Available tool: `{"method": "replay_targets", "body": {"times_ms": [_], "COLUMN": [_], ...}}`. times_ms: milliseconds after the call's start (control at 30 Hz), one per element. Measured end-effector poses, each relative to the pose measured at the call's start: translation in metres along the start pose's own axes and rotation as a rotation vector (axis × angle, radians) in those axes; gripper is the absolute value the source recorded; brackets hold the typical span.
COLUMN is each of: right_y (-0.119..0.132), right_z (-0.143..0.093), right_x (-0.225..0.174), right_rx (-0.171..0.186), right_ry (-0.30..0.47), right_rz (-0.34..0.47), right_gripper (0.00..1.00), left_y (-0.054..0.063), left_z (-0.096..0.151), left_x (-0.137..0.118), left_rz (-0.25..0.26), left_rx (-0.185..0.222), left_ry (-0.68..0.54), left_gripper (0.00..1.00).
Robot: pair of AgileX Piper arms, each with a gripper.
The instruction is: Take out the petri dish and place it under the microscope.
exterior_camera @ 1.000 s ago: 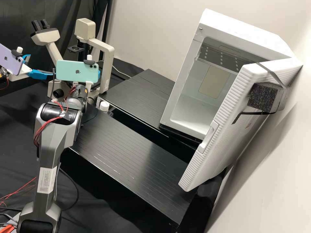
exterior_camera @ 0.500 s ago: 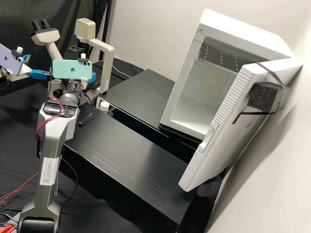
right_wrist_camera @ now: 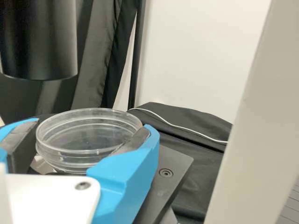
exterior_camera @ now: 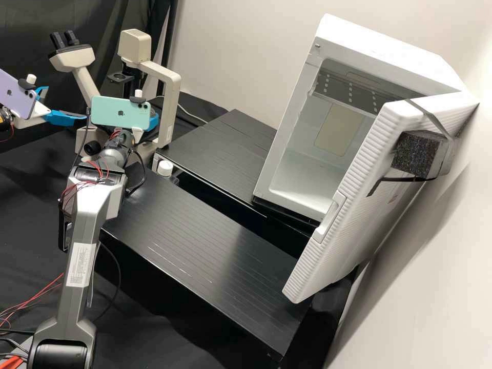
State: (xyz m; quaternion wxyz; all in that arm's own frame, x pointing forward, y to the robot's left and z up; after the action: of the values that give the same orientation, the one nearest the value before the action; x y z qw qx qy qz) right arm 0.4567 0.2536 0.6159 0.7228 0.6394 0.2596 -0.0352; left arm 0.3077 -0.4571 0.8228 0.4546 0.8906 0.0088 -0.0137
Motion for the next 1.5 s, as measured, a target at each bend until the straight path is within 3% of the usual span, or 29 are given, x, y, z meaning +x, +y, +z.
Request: {"method": "replay_targets", "body": {"times_ms": [100, 133, 367, 967, 1233, 1367, 1500], "right_y": [-0.001, -0.001, -0.003, -0.003, 0.018, 0.022, 0.03], "right_z": [0.0, 0.0, 0.0, 0.002, 0.002, -0.002, -0.004], "right_x": [0.001, 0.001, 0.001, -0.01, -0.058, -0.087, -0.119], "right_rx": [0.008, 0.012, -0.009, 0.0, 0.014, -0.025, -0.035], "right_ry": [0.0, 0.001, 0.015, 0.009, 0.066, 0.13, 0.193], "right_rz": [-0.004, -0.005, -0.016, -0.019, 0.055, 0.092, 0.218], "right_gripper": [0.0, 1.0, 1.0, 1.0, 1.0, 1.0, 1.0], "left_y": [0.0, 0.0, 0.0, 0.0, 0.0, 0.0, 0.0], "left_z": [0.0, 0.0, 0.0, 0.0, 0.0, 0.0, 0.0], "left_x": [0.0, 0.0, 0.0, 0.0, 0.0, 0.0, 0.0], "left_rz": [0.0, 0.0, 0.0, 0.0, 0.0, 0.0, 0.0], "left_rx": [0.0, 0.0, 0.0, 0.0, 0.0, 0.0, 0.0], "left_ry": [0.0, 0.0, 0.0, 0.0, 0.0, 0.0, 0.0], "left_gripper": [1.0, 1.0, 1.0, 1.0, 1.0, 1.0, 1.0]}}
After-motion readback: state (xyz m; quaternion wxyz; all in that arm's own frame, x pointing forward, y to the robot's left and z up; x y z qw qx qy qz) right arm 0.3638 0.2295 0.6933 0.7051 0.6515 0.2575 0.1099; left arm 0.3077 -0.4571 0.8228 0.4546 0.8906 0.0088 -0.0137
